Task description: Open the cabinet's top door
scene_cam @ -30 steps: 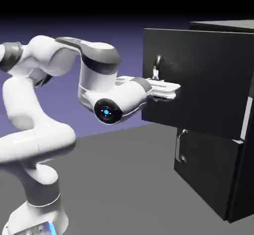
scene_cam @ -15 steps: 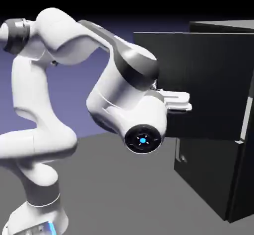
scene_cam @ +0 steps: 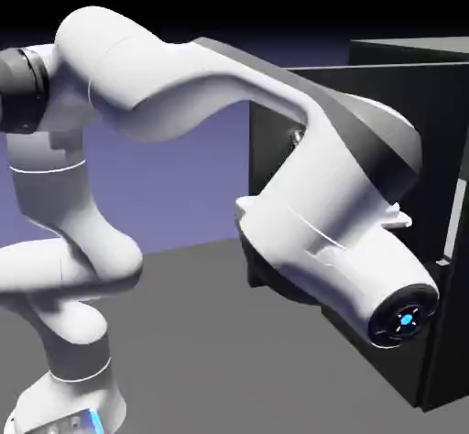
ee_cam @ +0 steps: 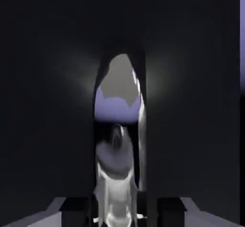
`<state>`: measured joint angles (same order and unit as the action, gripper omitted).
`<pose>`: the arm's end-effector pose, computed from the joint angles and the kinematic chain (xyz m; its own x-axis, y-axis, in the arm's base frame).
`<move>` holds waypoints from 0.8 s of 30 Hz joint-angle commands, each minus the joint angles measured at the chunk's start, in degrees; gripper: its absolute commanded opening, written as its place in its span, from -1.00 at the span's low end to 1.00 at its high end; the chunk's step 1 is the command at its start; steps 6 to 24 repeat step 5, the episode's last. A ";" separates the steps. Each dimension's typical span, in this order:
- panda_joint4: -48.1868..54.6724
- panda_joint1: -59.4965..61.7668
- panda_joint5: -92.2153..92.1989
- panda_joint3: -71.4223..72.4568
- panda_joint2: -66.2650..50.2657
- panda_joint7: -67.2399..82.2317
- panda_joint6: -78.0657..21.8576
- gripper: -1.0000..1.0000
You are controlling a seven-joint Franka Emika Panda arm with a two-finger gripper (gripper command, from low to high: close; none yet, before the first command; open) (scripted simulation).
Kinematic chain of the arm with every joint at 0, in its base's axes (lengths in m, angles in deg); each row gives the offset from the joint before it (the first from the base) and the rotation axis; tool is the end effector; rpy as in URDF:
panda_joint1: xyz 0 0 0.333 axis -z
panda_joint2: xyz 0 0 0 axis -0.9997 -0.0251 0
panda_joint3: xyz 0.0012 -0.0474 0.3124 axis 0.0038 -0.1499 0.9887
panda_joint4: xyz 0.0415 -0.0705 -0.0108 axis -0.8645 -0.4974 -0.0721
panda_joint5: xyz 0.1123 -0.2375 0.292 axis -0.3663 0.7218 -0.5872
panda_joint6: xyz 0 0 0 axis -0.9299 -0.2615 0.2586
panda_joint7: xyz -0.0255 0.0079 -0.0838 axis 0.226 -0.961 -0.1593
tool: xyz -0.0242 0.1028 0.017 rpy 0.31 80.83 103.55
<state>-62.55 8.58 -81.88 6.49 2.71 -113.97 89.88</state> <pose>0.3037 -0.3456 0.5095 -0.7010 0.0920 -0.7072 -0.7012 0.0921 0.7070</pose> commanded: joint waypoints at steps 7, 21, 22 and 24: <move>6.88 -1.49 3.35 0.63 -6.52 -1.58 -1.72 1.00; 6.88 -1.49 3.35 0.63 -6.52 -1.58 -1.72 1.00; 6.88 -1.49 3.35 0.63 -6.52 -1.58 -1.72 1.00; 6.88 -1.49 3.35 0.63 -6.52 -1.58 -1.72 1.00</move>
